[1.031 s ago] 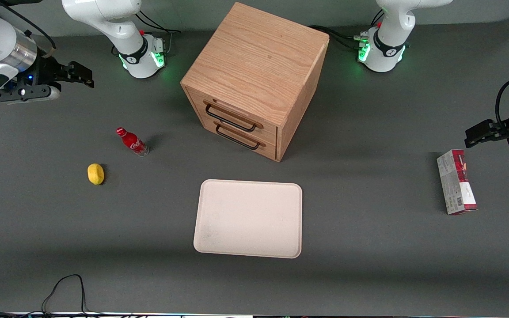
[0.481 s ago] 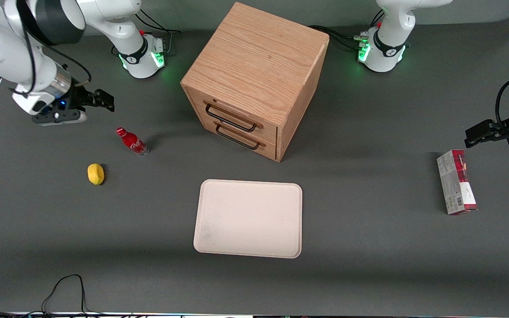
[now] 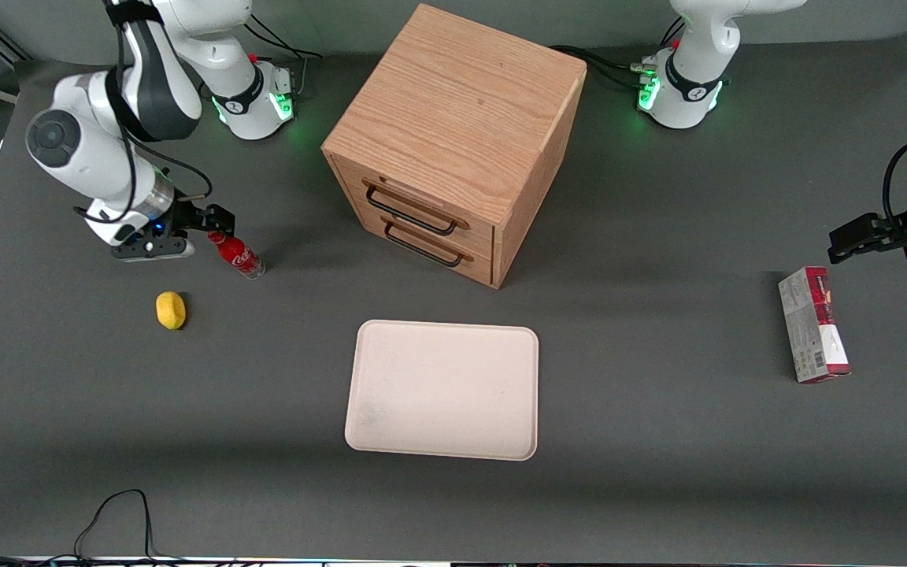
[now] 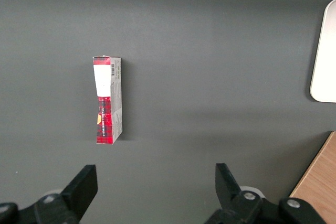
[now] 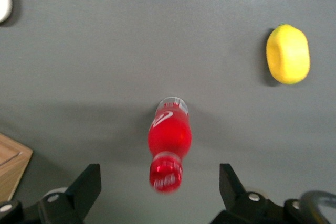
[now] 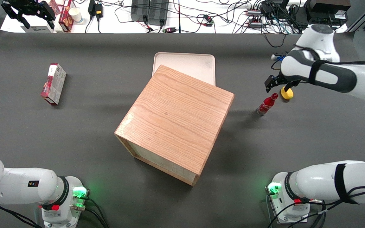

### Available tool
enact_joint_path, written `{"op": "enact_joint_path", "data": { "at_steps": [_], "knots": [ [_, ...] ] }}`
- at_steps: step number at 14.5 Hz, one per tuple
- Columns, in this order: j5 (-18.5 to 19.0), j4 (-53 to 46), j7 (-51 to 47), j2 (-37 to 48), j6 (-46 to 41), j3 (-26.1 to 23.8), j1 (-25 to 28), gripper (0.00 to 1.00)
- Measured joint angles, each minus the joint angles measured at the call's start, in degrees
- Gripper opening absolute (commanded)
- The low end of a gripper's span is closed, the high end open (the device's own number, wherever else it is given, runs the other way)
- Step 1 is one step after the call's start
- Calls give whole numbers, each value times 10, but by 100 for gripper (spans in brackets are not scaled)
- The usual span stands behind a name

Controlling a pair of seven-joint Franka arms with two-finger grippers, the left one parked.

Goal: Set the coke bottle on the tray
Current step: 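Move the open right gripper toward the red Coca-Cola bottle, then close the right gripper around the bottle's cap end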

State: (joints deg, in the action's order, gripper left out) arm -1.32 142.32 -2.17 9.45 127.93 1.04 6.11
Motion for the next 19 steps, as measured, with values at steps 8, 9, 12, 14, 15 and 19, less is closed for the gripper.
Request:
{"op": "enact_joint_path", "data": {
  "at_steps": [8, 9, 12, 14, 15, 19],
  "knots": [
    [0, 10, 0, -25, 25, 0, 0, 96],
    [0, 10, 0, -25, 25, 0, 0, 84],
    [0, 10, 0, -24, 22, 0, 0, 0],
    [0, 10, 0, -20, 20, 0, 0, 0],
    [0, 10, 0, -18, 18, 0, 0, 0],
    [1, 10, 0, -16, 12, 0, 0, 0]
  ]
}}
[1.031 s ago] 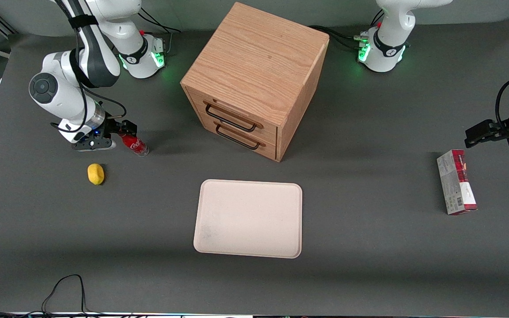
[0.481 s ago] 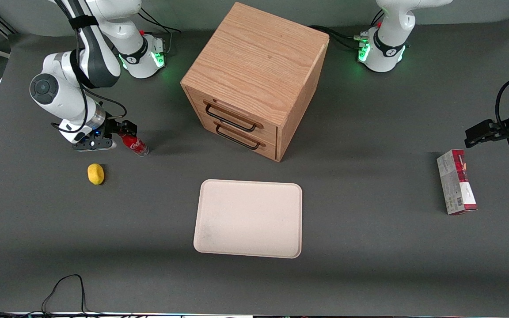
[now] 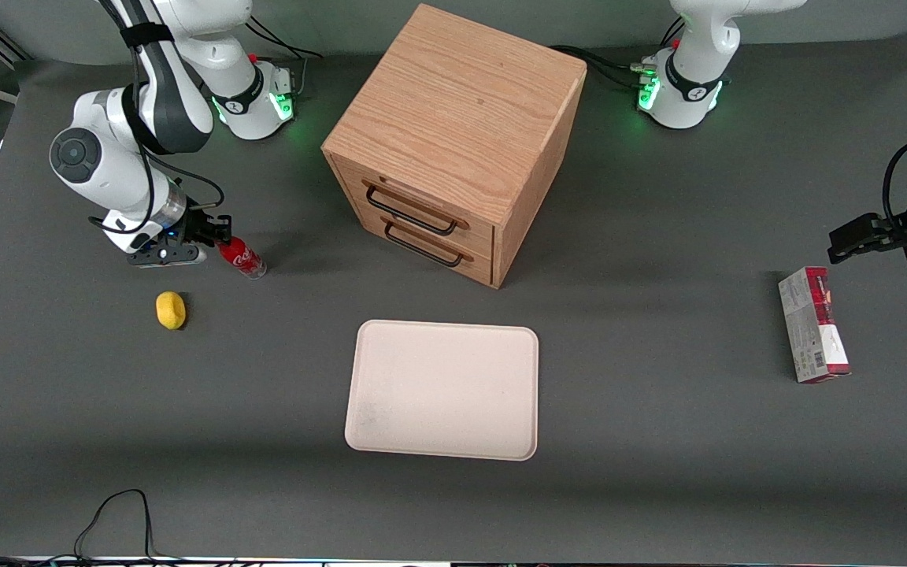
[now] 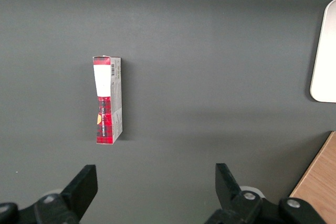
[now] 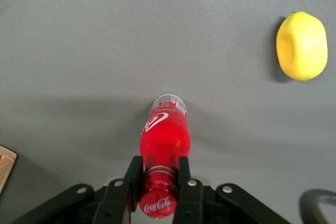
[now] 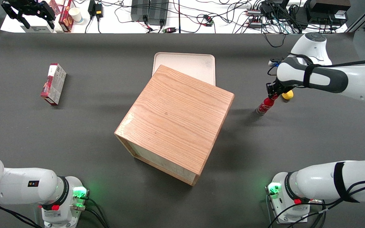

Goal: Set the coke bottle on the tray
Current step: 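Close the right gripper around the bottle's cap end, then lift the bottle with the right gripper off the table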

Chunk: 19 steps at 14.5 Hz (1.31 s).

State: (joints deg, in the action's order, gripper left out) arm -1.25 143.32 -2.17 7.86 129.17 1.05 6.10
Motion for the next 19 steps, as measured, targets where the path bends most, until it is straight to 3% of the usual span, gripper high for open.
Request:
{"op": "enact_joint_path", "data": {
  "at_steps": [6, 10, 15, 19],
  "knots": [
    [0, -2, 0, 0, -4, 0, 0, 0],
    [0, -52, -4, 5, -58, 1, 0, 0],
    [0, -226, -23, -5, -228, 1, 0, 0],
    [0, -430, -39, -72, -403, 1, 0, 0]
  ]
}}
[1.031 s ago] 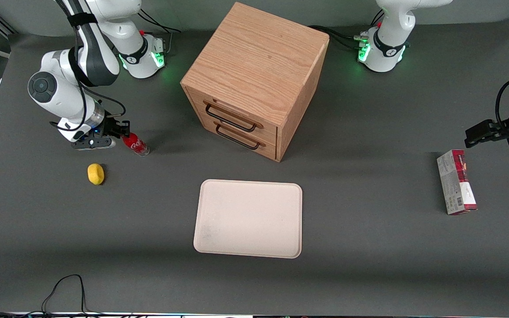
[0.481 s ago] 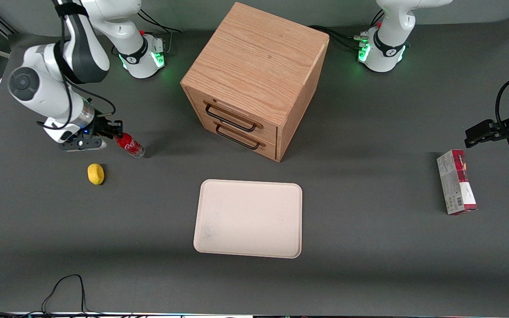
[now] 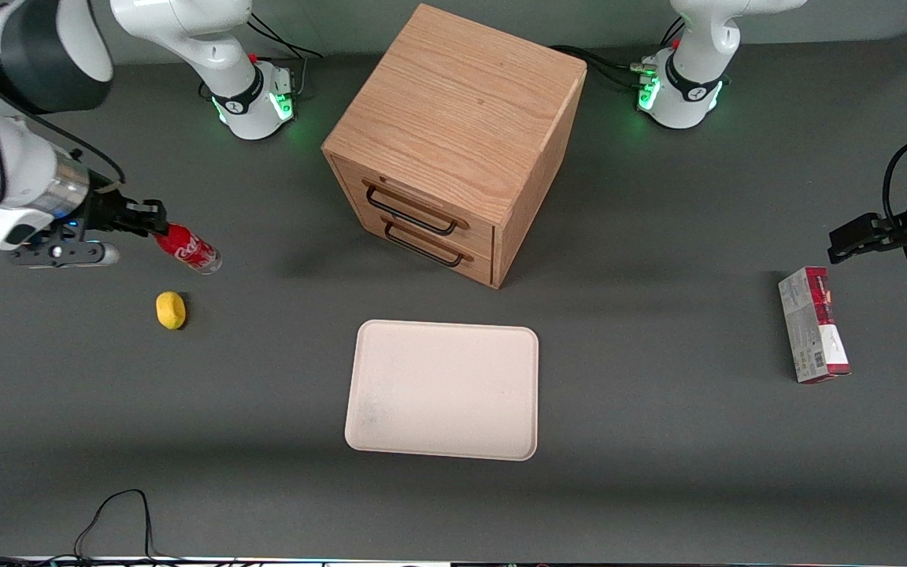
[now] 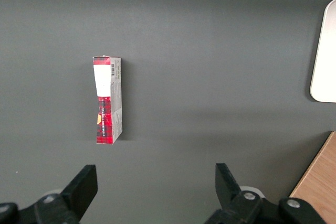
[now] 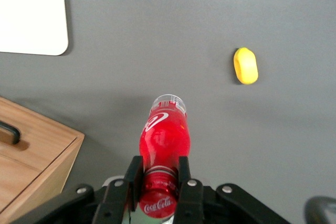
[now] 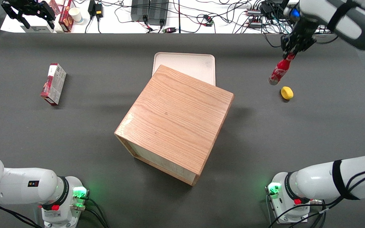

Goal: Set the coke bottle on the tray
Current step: 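Lift the bottle with the right gripper off the table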

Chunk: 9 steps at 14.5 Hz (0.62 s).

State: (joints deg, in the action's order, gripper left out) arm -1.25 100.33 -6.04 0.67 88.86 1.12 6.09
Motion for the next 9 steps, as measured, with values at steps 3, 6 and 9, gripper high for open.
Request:
{"op": "enact_joint_path", "data": {
  "at_steps": [3, 6, 9],
  "knots": [
    [0, -127, -6, -66, -83, 0, 0, 0],
    [0, -199, -15, -114, -121, 0, 0, 0],
    [0, -228, -57, -153, -125, -3, 2, 0]
  ]
}}
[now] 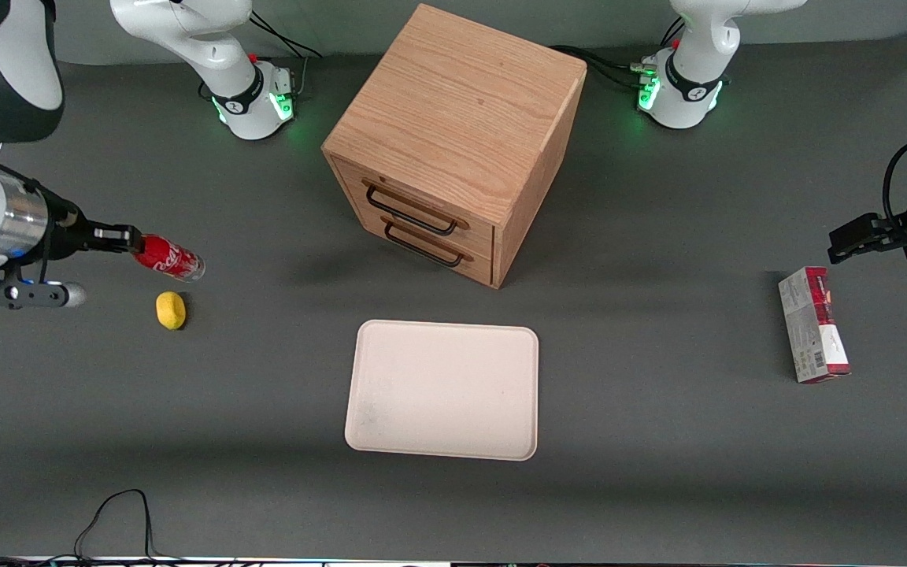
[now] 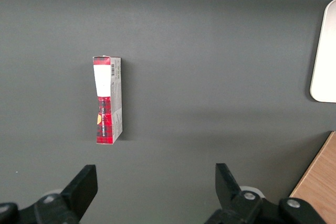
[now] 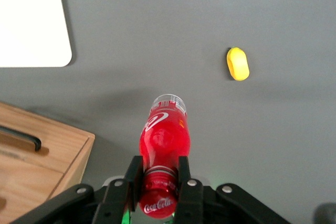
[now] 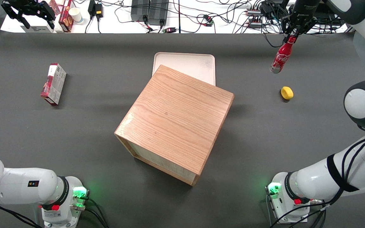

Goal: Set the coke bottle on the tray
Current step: 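Lift the bottle with the right gripper off the table, then carry the bottle over the white tray with the right gripper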

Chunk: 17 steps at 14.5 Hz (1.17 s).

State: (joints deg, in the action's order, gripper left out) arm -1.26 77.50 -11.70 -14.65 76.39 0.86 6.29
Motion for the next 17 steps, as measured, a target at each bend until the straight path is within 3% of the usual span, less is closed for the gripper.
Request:
{"op": "enact_joint_path", "data": {
  "at_steps": [4, 8, 12, 17],
  "knots": [
    [0, -133, -150, -135, 21, -46, 19, 0],
    [0, -232, -289, -264, 136, -91, 32, 0],
    [0, -250, -389, -312, 223, -96, 56, 0],
    [6, -258, -451, -328, 242, -95, 77, 0]
  ]
}}
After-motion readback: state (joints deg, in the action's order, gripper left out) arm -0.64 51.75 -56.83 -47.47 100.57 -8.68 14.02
